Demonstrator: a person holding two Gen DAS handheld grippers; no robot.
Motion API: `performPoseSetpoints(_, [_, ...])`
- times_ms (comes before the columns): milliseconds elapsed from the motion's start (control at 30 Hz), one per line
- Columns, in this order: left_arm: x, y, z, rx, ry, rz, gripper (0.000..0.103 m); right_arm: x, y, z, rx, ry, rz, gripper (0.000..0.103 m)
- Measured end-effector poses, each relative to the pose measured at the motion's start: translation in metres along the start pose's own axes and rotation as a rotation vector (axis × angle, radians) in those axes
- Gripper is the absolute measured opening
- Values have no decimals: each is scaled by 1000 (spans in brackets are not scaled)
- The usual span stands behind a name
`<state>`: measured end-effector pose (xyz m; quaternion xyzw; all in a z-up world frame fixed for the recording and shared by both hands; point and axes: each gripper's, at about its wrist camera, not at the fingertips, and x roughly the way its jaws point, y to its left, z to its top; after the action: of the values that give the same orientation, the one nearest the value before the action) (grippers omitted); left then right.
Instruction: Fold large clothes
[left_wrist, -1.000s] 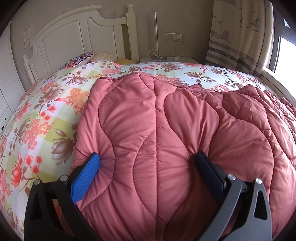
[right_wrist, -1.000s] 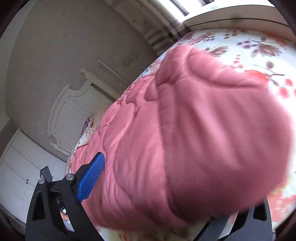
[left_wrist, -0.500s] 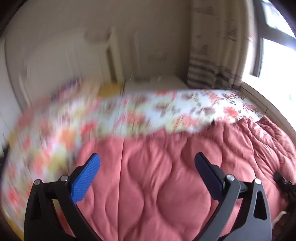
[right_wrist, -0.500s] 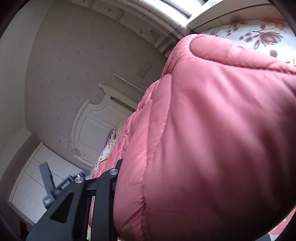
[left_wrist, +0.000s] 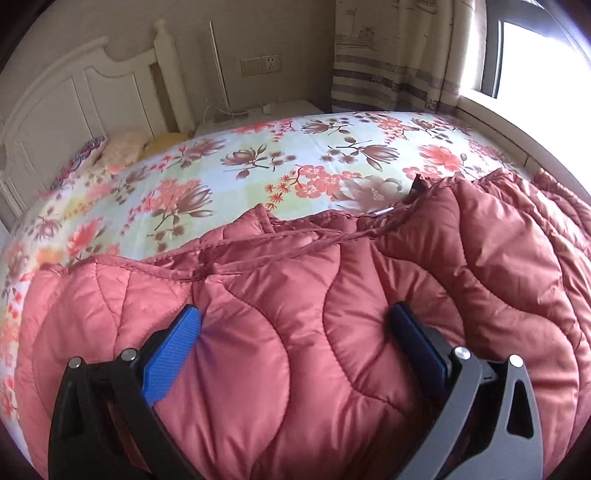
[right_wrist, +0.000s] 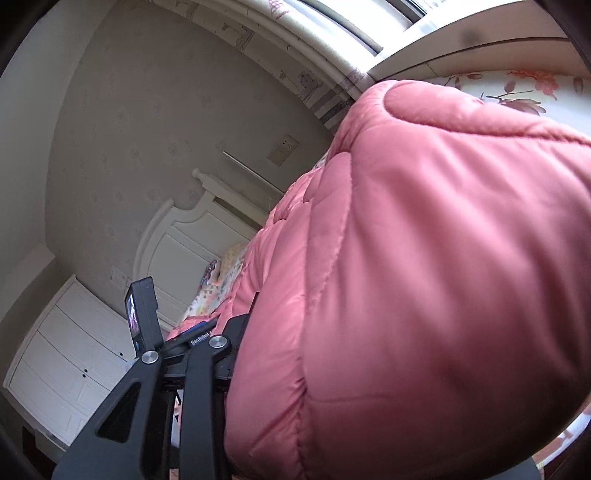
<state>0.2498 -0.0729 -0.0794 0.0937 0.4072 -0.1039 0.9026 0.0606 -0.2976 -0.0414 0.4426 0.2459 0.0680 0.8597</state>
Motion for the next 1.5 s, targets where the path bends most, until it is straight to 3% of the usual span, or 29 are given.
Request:
performPoseSetpoints(33, [0,-1,0,2,-1,6,101,0,-2,2,35,1,-11,56])
performPoseSetpoints(233, [-5,-10,0,29,-18,56,101,-2,9,5,81,-60,-46,58])
performPoseSetpoints(333, [-15,-7,5,26,-1,64,101,-10,6,4,47,-87,-63,52])
performPoseSetpoints(500, [-63,10,4,-18,-82,29,101,-7,15,6,39,-87,-70,48])
performPoseSetpoints(633, [-40,-8,-28,41,-54,24,101,-11,-3,6,26,-96,-81,48])
performPoseSetpoints(700, [-37,-18,-32,88,-78,71,101,-13,0,2,-3,-105,-84,48])
performPoseSetpoints(833, [-28,-13,-25,75,-42,45,101,-21,33,1,-153,-151,-123,47])
performPoseSetpoints(1000, [-31,-16,-29,91,-66,94,101,-18,101,-11,-446,-208,-221,47])
performPoseSetpoints(1133, [-30,-12,-28,79,-59,80,101,3,161,-43,-747,-246,-348,47])
performPoseSetpoints(1267, [-31,-11,-28,73,-61,79,101,25,200,-79,-956,-258,-407,47])
performPoseSetpoints(1367, [-31,-4,-28,42,-61,54,101,40,217,-101,-1046,-246,-413,47])
performPoseSetpoints(1500, [-53,27,-32,-97,-104,-47,99,45,224,-107,-1059,-256,-410,47])
